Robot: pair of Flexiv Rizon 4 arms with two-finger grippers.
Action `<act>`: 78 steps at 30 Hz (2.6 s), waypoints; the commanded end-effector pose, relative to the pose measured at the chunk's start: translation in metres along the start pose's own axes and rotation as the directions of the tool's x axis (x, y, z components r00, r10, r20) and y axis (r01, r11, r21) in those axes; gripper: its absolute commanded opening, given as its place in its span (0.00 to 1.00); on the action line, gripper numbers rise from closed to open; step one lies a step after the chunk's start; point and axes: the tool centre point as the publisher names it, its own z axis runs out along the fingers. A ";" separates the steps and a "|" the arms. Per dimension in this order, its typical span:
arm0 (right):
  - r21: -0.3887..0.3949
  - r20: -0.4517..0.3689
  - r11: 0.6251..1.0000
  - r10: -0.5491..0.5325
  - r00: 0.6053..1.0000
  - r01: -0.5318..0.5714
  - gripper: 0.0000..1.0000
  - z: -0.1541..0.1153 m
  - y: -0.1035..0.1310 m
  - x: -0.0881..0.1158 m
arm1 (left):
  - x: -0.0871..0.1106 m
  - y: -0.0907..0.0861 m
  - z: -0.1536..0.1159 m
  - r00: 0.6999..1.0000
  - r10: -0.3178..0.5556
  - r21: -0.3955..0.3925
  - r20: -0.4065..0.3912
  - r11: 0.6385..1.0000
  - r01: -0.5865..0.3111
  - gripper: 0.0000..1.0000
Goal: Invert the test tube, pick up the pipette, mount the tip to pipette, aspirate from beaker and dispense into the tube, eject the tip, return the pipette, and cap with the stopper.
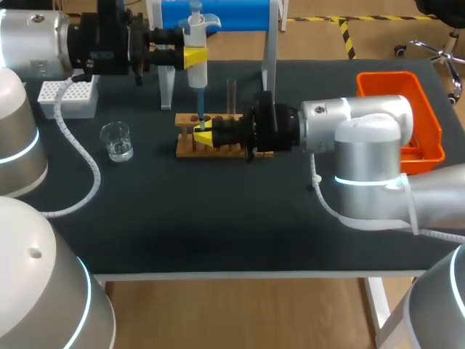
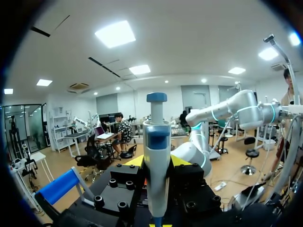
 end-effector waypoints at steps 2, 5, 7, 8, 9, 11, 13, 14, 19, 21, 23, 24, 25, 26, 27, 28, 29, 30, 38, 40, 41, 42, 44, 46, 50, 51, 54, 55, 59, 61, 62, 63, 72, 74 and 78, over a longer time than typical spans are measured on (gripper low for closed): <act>-0.002 0.002 1.000 -0.005 1.000 0.005 0.00 0.001 -0.001 -0.001 | 0.000 0.002 -0.001 1.000 0.000 0.000 -0.001 1.000 0.000 0.00; -0.002 0.003 1.000 -0.011 1.000 0.011 0.00 0.001 -0.003 -0.002 | 0.000 0.002 -0.001 1.000 0.000 0.000 -0.001 1.000 0.000 0.00; 0.002 0.003 1.000 -0.017 1.000 0.017 0.00 0.001 -0.003 -0.003 | 0.000 0.002 -0.001 1.000 0.000 0.000 -0.001 1.000 0.000 0.00; 0.002 0.003 1.000 -0.018 1.000 0.018 0.00 0.001 -0.003 -0.003 | 0.000 0.002 -0.001 1.000 0.000 0.000 -0.001 1.000 0.000 0.00; 0.003 0.004 1.000 -0.021 1.000 0.021 0.00 0.002 -0.003 -0.003 | 0.000 0.002 -0.001 1.000 0.000 0.000 -0.001 1.000 0.000 0.00; 0.003 0.004 1.000 -0.023 1.000 0.023 0.00 0.002 -0.004 -0.004 | 0.000 0.002 -0.001 1.000 0.000 0.000 -0.001 1.000 0.000 0.00; 0.002 0.004 1.000 -0.023 1.000 0.023 0.00 0.002 -0.004 -0.004 | 0.000 0.002 -0.001 1.000 0.000 0.000 -0.001 1.000 0.000 0.00; 0.003 0.003 1.000 -0.023 1.000 0.023 0.00 0.002 -0.004 -0.004 | 0.000 0.002 -0.001 1.000 0.000 0.000 -0.001 1.000 0.000 0.00; 0.006 0.001 1.000 -0.020 1.000 0.020 0.00 0.002 -0.005 -0.006 | 0.000 0.002 -0.001 1.000 0.000 0.000 -0.001 1.000 0.000 0.00; 0.005 0.000 1.000 -0.019 1.000 0.019 0.00 0.002 -0.005 -0.006 | 0.000 0.002 -0.001 1.000 0.000 0.000 -0.001 1.000 0.000 0.00; 0.002 -0.001 1.000 -0.026 1.000 0.026 0.00 0.002 -0.004 -0.005 | 0.000 0.002 -0.001 1.000 0.000 0.000 -0.001 1.000 0.000 0.00; 0.001 -0.001 1.000 -0.027 1.000 0.027 0.00 0.002 -0.003 -0.005 | 0.000 0.002 -0.001 1.000 0.000 0.000 -0.001 1.000 0.000 0.00; -0.002 -0.001 1.000 -0.029 1.000 0.029 0.00 0.002 -0.002 -0.005 | 0.000 0.002 -0.001 1.000 0.000 0.000 -0.001 1.000 0.000 0.00; -0.003 -0.001 1.000 -0.031 1.000 0.031 0.00 0.002 -0.002 -0.005 | 0.000 0.002 -0.001 1.000 0.000 0.000 -0.001 1.000 0.000 0.00; -0.003 0.000 0.999 -0.032 0.999 0.032 0.00 0.002 -0.001 -0.005 | 0.000 0.002 -0.001 1.000 0.000 0.000 -0.001 1.000 0.000 0.00; -0.004 0.000 0.999 -0.034 0.999 0.034 0.00 0.002 0.000 -0.005 | 0.000 0.002 -0.001 1.000 0.000 0.000 -0.001 1.000 0.000 0.00; -0.006 0.001 0.999 -0.037 0.999 0.037 0.00 0.002 0.000 -0.005 | 0.000 0.002 -0.001 1.000 0.000 0.000 -0.001 1.000 0.000 0.00; -0.006 0.001 0.999 -0.038 0.999 0.038 0.00 0.002 0.001 -0.005 | 0.000 0.002 -0.001 1.000 0.000 0.000 -0.001 1.000 0.000 0.00; -0.017 0.005 0.999 -0.051 0.999 0.051 0.00 0.001 0.005 -0.003 | 0.000 0.002 -0.001 1.000 0.000 0.000 -0.001 1.000 0.000 0.00; -0.020 0.005 0.999 -0.050 0.999 0.050 0.00 0.001 0.006 -0.002 | 0.000 0.002 -0.001 1.000 0.000 0.000 -0.001 1.000 0.000 0.00; -0.021 0.006 0.999 -0.049 0.999 0.049 0.00 0.001 0.006 -0.002 | 0.000 0.002 -0.001 1.000 0.000 0.000 -0.001 1.000 0.000 0.00; -0.023 0.007 0.999 -0.047 0.999 0.048 0.00 0.002 0.006 -0.003 | 0.000 0.002 -0.001 1.000 0.000 0.000 -0.001 1.000 0.000 0.00; -0.027 0.011 0.999 -0.041 0.999 0.042 0.00 0.002 0.007 -0.002 | 0.000 0.002 -0.001 1.000 0.000 0.000 -0.001 1.000 0.000 0.00; -0.029 0.012 0.999 -0.038 0.999 0.038 0.00 0.002 0.007 -0.002 | 0.000 0.002 -0.001 1.000 0.000 0.000 -0.001 1.000 0.000 0.00; -0.032 0.017 0.999 -0.029 0.999 0.030 0.00 0.003 0.007 -0.002 | 0.000 0.002 -0.001 1.000 0.000 0.000 -0.001 1.000 0.000 0.00; -0.033 0.018 0.999 -0.029 0.999 0.029 0.00 0.002 0.007 -0.002 | 0.000 0.002 -0.001 1.000 0.000 0.000 -0.001 1.000 0.000 0.00; -0.033 0.020 0.999 -0.027 0.999 0.027 0.00 0.002 0.007 -0.001 | 0.000 0.002 -0.001 1.000 0.000 0.000 -0.001 1.000 0.000 0.00; -0.033 0.022 0.999 -0.026 0.999 0.026 0.00 0.002 0.008 -0.001 | 0.000 0.002 -0.001 1.000 0.000 0.000 -0.001 1.000 0.000 0.00; -0.033 0.019 0.999 -0.028 0.999 0.029 0.00 0.001 0.013 0.000 | 0.000 0.002 -0.001 1.000 0.000 0.000 -0.001 1.000 0.000 0.00; -0.035 0.018 0.999 -0.030 0.999 0.030 0.00 0.001 0.015 0.000 | 0.000 0.002 -0.001 1.000 0.000 0.000 -0.001 1.000 0.000 0.00; -0.037 0.017 0.999 -0.031 0.999 0.031 0.00 0.000 0.017 0.000 | 0.000 0.002 -0.001 1.000 0.000 0.000 -0.001 1.000 0.000 0.00; -0.038 0.017 0.999 -0.032 0.999 0.033 0.00 0.000 0.018 0.001 | 0.000 0.002 -0.001 1.000 0.000 0.000 -0.001 1.000 0.000 0.00; -0.050 0.027 0.998 -0.041 0.999 0.042 0.00 -0.004 0.031 0.002 | 0.000 0.002 -0.001 1.000 0.000 0.000 -0.001 1.000 0.000 0.00; -0.047 0.033 0.998 -0.032 0.999 0.033 0.00 -0.004 0.032 0.002 | 0.000 0.002 -0.001 1.000 0.000 0.000 -0.001 1.000 0.000 0.00; -0.047 0.033 0.999 -0.026 0.999 0.027 0.00 -0.004 0.030 0.003 | 0.000 0.002 -0.001 1.000 0.000 0.000 -0.001 1.000 0.000 0.00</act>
